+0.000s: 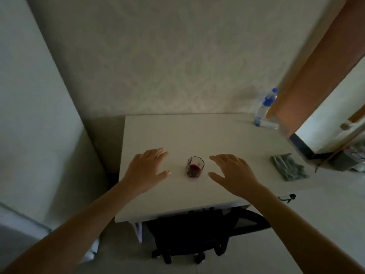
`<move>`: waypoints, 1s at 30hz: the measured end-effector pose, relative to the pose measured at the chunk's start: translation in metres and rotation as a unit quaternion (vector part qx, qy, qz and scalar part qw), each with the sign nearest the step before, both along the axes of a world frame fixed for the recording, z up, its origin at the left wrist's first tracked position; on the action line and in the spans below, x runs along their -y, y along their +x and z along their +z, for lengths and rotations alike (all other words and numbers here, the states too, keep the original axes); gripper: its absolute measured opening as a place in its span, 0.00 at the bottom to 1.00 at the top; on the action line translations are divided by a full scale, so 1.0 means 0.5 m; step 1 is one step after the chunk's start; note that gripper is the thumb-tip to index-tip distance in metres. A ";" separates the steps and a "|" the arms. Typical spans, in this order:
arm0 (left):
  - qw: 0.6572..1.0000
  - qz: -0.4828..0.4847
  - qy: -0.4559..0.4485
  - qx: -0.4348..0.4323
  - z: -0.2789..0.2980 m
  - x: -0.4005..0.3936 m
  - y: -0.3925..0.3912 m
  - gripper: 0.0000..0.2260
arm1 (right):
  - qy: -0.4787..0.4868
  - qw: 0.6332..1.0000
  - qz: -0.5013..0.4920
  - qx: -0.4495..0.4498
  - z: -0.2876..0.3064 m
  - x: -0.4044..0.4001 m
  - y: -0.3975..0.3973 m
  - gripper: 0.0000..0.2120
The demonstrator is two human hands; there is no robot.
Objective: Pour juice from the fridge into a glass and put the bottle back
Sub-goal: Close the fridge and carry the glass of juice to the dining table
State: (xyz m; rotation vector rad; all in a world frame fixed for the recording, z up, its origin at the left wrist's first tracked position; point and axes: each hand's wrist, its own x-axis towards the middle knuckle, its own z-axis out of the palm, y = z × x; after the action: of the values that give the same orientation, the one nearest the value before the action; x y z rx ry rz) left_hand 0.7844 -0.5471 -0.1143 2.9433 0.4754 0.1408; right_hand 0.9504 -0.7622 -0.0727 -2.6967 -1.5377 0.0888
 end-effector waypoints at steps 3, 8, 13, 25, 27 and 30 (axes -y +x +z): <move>1.000 0.029 -0.011 -0.001 -0.019 0.000 0.042 0.28 | -0.005 1.000 0.019 -0.017 -0.029 -0.042 0.081 0.25; 0.996 0.091 -0.027 -0.002 -0.071 0.011 0.099 0.29 | -0.038 0.993 0.099 -0.057 -0.104 -0.127 0.182 0.28; 0.981 0.188 -0.049 0.017 -0.120 0.042 0.153 0.28 | -0.070 0.974 0.193 -0.092 -0.183 -0.176 0.266 0.37; 0.952 0.296 -0.078 -0.030 -0.222 0.124 0.163 0.29 | -0.133 0.945 0.249 -0.166 -0.352 -0.237 0.306 0.37; 0.947 0.312 -0.077 -0.025 -0.216 0.129 0.147 0.29 | -0.123 0.946 0.244 -0.176 -0.355 -0.242 0.305 0.34; 0.941 0.330 -0.075 -0.021 -0.205 0.136 0.121 0.29 | -0.120 0.947 0.245 -0.171 -0.346 -0.246 0.299 0.32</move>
State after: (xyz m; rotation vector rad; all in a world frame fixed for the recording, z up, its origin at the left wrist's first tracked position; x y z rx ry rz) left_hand 0.8450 -0.6152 -0.2168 2.5226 1.3932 0.1079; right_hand 1.1001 -0.6390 -0.2459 -2.2060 -2.1330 0.7582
